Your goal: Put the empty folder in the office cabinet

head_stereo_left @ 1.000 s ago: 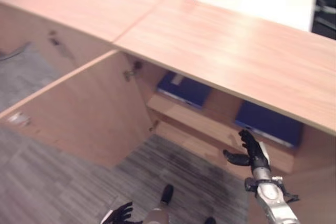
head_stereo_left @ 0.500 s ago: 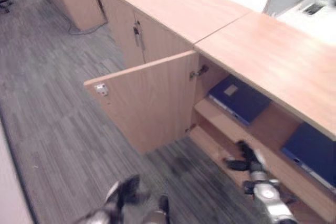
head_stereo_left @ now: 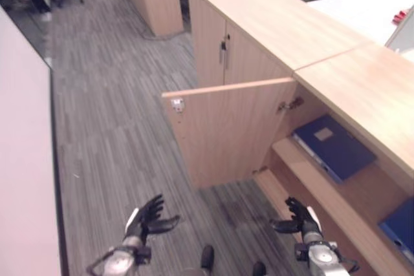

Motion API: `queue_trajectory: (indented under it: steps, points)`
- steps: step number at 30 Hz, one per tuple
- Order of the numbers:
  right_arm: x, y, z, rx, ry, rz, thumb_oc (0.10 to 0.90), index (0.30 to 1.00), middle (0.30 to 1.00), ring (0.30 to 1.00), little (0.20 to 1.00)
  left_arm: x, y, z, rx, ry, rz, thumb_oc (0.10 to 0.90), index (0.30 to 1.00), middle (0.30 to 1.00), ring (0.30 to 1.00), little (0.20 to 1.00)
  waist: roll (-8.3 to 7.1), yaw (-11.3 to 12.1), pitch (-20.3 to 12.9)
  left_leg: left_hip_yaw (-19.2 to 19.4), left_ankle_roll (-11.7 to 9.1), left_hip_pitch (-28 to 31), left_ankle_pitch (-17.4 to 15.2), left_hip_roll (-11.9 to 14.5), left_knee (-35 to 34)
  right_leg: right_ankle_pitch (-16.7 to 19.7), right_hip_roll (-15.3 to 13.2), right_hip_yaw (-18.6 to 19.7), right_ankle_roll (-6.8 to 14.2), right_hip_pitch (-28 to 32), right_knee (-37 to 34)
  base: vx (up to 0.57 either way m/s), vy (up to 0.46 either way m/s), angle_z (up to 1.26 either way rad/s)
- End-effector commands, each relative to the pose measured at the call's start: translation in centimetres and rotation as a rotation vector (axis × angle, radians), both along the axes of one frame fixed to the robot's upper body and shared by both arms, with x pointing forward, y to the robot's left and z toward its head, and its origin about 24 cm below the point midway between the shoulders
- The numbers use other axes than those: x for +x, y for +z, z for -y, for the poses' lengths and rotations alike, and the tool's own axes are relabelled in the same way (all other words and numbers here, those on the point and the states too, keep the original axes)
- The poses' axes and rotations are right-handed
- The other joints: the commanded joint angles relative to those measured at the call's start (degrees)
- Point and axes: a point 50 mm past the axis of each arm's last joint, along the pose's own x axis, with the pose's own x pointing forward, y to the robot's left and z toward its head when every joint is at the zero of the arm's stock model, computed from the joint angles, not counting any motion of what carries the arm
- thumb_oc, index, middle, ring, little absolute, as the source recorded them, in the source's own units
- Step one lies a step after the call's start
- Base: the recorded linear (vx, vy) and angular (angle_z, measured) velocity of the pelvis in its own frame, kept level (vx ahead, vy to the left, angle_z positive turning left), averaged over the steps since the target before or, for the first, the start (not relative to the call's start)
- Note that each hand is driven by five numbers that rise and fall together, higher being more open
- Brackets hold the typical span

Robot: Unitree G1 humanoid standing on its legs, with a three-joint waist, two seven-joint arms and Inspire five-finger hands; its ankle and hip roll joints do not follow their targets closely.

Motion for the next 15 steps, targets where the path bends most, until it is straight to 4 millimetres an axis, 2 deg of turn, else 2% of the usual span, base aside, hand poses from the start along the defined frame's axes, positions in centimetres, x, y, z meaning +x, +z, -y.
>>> queue_trajectory:
  steps: [1, 8, 15]
  points:
    - [2.7, 3.2, 1.4, -0.031, -0.004, 0.192, 0.8, 0.9, 0.9, 0.9, 0.9, 5.3, 4.4, 0.3, 0.02, -0.058, 0.282, 0.8, 0.9, 0.9, 0.9, 0.9, -1.87, -0.17, -2.91, 0.99, -4.46, 5.03, -7.25, 3.4, 0.79, -3.44, -2.84, -1.75, 5.04, 1.82, 3.11, 0.04, -0.04, -0.05]
    - [1.4, 2.1, 1.5, -0.013, -0.026, 0.137, 0.8, 0.9, 0.9, 0.9, 0.9, 5.2, 4.7, 0.6, -0.008, -0.012, 0.309, 0.8, 0.9, 0.9, 0.9, 0.9, -1.84, -0.22, -3.35, 0.09, -4.8, 6.15, -7.31, 3.93, 0.34, -3.66, -2.43, -2.72, 4.53, 3.53, 1.73, 0.01, -0.02, 0.0]
    - [1.2, 1.9, 1.4, -0.006, -0.021, 0.126, 0.8, 0.9, 0.9, 0.9, 0.9, 5.6, 5.2, -0.4, 0.007, 0.059, 0.34, 0.8, 0.9, 0.9, 0.9, 0.9, -1.91, -0.2, -3.58, -0.25, -5.16, 6.41, -7.17, 4.43, 0.36, -3.91, -2.04, -3.47, 4.2, 3.88, 1.86, 0.0, -0.006, 0.02]
